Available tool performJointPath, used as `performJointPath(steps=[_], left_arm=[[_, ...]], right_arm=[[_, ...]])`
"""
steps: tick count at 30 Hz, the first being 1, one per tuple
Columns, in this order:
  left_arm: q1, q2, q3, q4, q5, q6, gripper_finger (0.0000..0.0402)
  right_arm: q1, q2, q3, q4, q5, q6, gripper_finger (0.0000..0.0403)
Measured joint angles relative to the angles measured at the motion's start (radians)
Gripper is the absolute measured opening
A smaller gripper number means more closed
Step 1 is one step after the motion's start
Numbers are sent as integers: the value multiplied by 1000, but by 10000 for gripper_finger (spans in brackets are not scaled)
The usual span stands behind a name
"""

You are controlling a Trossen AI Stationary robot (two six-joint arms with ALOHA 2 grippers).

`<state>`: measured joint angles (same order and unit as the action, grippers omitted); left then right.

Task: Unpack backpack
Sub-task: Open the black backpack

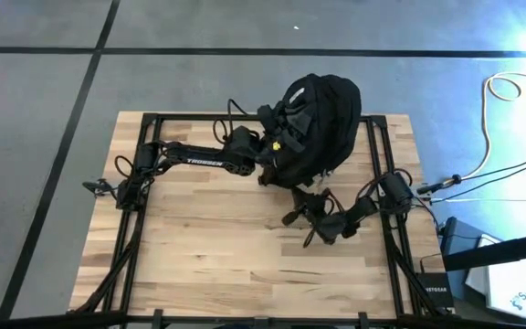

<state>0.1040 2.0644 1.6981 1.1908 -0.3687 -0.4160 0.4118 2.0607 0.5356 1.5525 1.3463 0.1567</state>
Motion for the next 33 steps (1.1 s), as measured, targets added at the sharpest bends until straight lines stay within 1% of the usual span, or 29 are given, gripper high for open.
performJointPath(steps=[4, 6, 8, 11, 14, 16, 20, 22, 24, 26, 29, 33], left_arm=[[-8, 0, 0, 3, 1, 0, 27], [-15, 0, 0, 1, 29, 18, 27], [-30, 0, 1, -15, 82, 85, 27], [-65, 0, 3, -47, 101, 168, 27], [-92, 0, 3, -49, 100, 199, 27], [-100, 0, 3, -45, 98, 211, 27], [-109, -9, 3, -48, 92, 196, 27], [-111, -13, 3, -58, 93, 215, 27], [-116, -20, 3, -104, 92, 271, 27], [-124, -33, 6, -194, 90, 368, 27], [-142, -38, 9, -320, 55, 529, 27], [-171, -38, 9, -448, -99, 694, 27]], right_arm=[[0, -3, 1, 16, 40, -39, 0], [0, -5, 1, 17, 41, -69, 0], [0, -15, -7, 18, 46, -92, 0], [1, -43, -41, 15, 93, -101, 0], [1, -89, -101, 16, 180, -87, 0], [1, -127, -155, 17, 219, -60, 0], [1, -211, -260, 18, 225, -2, 0], [1, -257, -302, 19, 225, 4, 0], [1, -303, -333, 16, 225, 1, 0], [2, -343, -349, 15, 228, -22, 0], [25, -384, -357, 12, 233, -101, 0], [58, -400, -355, 11, 233, -157, 0]])
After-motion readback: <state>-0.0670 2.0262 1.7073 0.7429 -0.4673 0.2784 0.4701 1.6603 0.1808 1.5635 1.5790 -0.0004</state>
